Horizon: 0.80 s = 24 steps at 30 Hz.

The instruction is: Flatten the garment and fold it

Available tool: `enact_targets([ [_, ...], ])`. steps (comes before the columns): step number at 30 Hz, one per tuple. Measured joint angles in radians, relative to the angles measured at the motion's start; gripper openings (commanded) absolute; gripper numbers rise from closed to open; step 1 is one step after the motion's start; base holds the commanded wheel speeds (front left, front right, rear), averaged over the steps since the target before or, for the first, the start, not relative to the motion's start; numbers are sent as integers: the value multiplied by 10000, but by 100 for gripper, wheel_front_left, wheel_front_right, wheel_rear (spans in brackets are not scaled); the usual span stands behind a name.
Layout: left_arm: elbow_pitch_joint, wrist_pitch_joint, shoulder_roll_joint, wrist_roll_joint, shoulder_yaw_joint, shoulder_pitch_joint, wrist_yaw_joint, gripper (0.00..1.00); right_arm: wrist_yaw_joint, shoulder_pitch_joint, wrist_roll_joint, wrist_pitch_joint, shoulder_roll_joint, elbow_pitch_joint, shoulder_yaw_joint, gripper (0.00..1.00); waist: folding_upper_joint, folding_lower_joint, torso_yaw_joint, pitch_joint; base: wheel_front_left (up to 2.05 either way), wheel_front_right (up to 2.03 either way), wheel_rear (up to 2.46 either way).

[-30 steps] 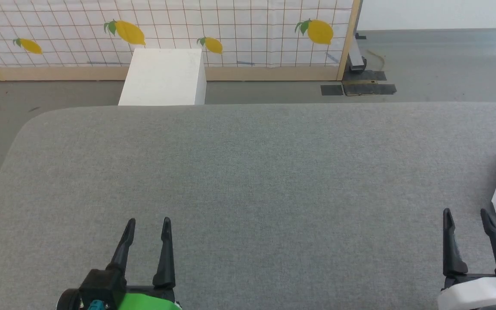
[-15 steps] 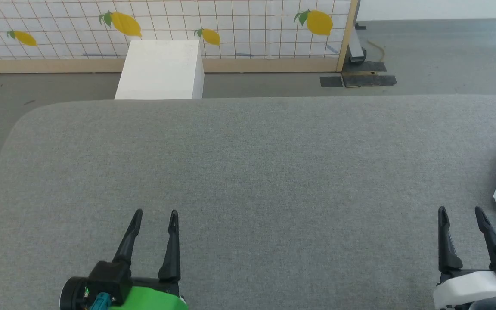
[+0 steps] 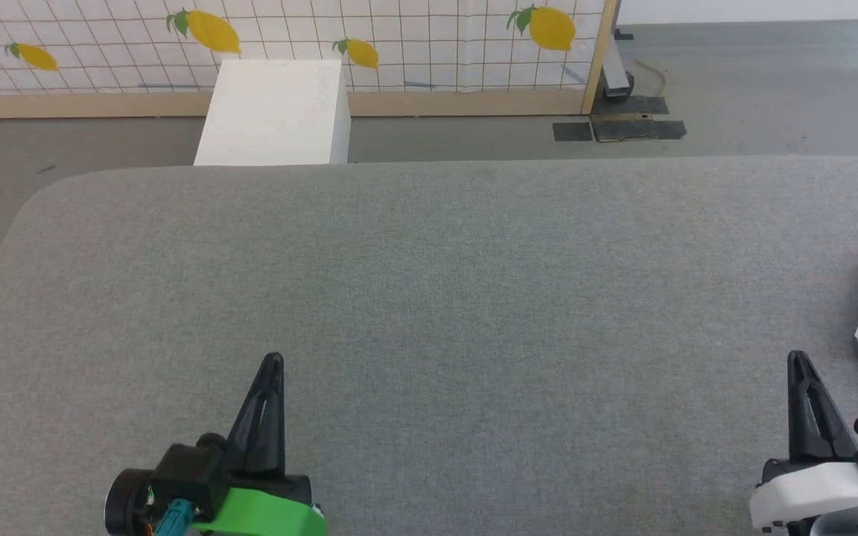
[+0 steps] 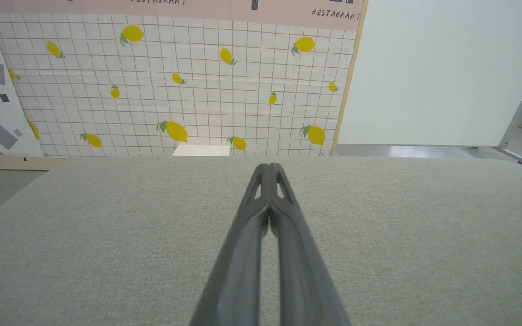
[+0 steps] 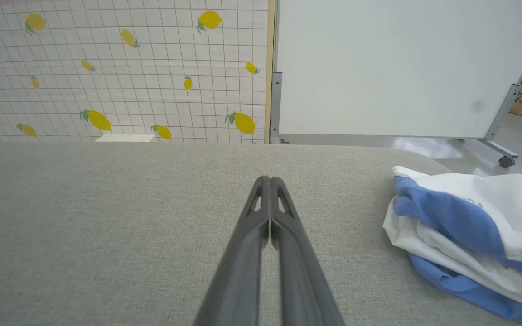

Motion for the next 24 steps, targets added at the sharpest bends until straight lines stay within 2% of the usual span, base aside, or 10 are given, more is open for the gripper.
enact_targets([
  [24, 111, 500, 0, 211, 192, -34, 50, 0, 0, -2, 0, 453, 0, -209, 407, 0, 0, 0, -30, -133, 0, 0, 0],
])
